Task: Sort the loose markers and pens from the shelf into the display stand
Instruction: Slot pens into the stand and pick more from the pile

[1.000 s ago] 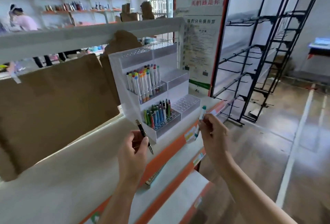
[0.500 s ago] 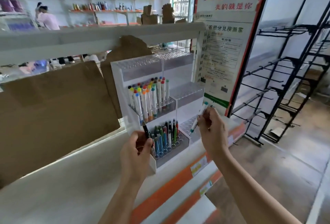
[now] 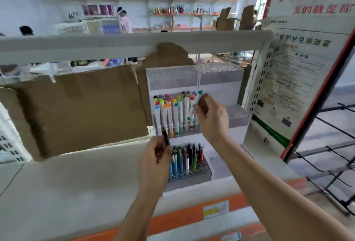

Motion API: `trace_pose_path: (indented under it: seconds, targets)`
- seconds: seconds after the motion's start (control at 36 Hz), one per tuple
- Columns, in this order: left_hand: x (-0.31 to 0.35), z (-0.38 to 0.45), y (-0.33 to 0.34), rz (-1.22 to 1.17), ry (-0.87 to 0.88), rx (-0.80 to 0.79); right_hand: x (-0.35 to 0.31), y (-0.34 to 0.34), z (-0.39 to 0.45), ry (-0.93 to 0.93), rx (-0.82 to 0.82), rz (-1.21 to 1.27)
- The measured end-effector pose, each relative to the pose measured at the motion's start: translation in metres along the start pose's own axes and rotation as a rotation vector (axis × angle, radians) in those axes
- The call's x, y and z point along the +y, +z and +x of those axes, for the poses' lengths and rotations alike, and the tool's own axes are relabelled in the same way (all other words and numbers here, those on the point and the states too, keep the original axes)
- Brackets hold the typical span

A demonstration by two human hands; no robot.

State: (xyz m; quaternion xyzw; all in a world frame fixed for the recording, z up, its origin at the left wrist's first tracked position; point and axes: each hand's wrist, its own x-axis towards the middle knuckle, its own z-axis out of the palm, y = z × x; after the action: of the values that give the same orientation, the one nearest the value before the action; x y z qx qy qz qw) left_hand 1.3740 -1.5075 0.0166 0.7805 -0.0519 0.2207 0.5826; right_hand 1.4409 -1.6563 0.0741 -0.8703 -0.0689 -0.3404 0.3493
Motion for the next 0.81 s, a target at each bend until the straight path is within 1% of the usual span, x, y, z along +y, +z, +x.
trace_pose_path:
  seconds: [0.08, 0.17, 0.44, 0.61, 0.72, 0.81]
  targets:
    - [0.001, -0.004, 0.001, 0.039, -0.023, 0.029, 0.0, 0.008, 0.005, -0.016, -0.051, 0.048]
    - [-0.001, -0.004, 0.0, 0.057, -0.034, 0.053, -0.002, 0.014, 0.007, -0.023, -0.102, 0.046]
    - [-0.006, 0.001, -0.009, 0.071, -0.014, 0.065, 0.007, 0.032, 0.002, 0.004, -0.3, -0.147]
    - [-0.011, 0.003, -0.01, 0.043, -0.024, 0.047, -0.002, 0.036, 0.002, 0.079, -0.24, -0.231]
    - [-0.011, 0.002, -0.009, 0.043, -0.026, 0.031, -0.003, 0.032, 0.0, 0.112, -0.242, -0.234]
    - [-0.009, 0.0, -0.006, 0.046, -0.008, 0.023, -0.004, 0.026, -0.015, 0.089, -0.076, -0.056]
